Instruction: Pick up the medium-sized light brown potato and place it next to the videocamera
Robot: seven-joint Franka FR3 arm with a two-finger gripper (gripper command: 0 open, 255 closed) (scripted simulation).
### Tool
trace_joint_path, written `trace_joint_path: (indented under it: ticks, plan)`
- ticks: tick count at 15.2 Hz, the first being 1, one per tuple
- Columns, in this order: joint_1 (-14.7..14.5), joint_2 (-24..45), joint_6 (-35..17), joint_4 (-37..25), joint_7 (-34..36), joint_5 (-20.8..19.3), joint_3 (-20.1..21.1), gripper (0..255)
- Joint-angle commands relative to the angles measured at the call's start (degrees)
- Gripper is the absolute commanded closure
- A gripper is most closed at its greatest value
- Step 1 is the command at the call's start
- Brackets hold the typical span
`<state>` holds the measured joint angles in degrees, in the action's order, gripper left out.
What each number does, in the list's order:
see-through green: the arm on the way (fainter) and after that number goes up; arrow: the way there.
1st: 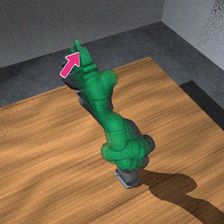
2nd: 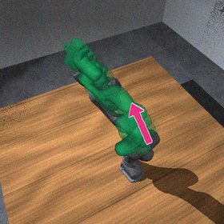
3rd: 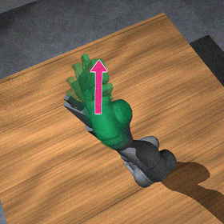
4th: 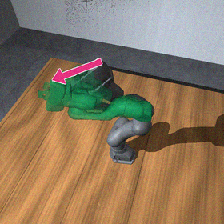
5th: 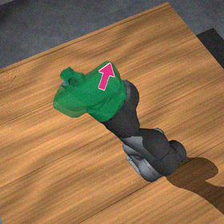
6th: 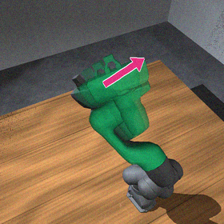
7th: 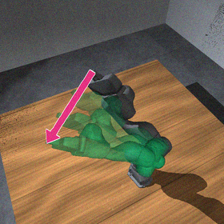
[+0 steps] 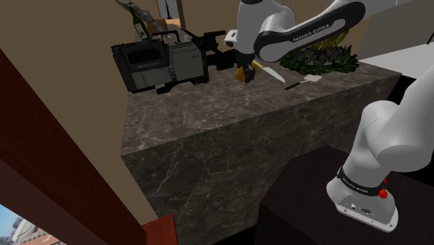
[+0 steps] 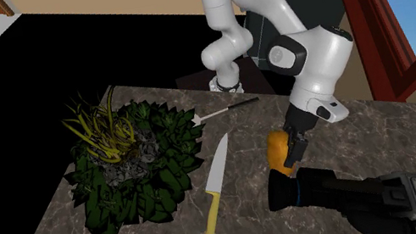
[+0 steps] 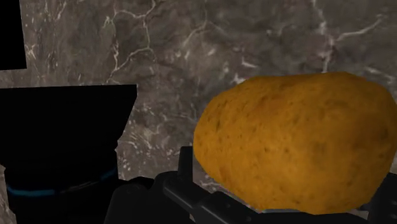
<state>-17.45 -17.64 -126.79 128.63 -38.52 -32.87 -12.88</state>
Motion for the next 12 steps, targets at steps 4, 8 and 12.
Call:
trace_joint_path:
  ticks: [4,8,12]
  plan:
    - [-1.2,-3.35,6.95,-2.88,-0.5,1.48,2.25,0]
    - [-1.19,-3.35,6.95,-2.88,-0.5,1.48,2.26,0]
    - [-1.19,-3.35,6.95,-2.88,-0.5,1.48,2.26,0]
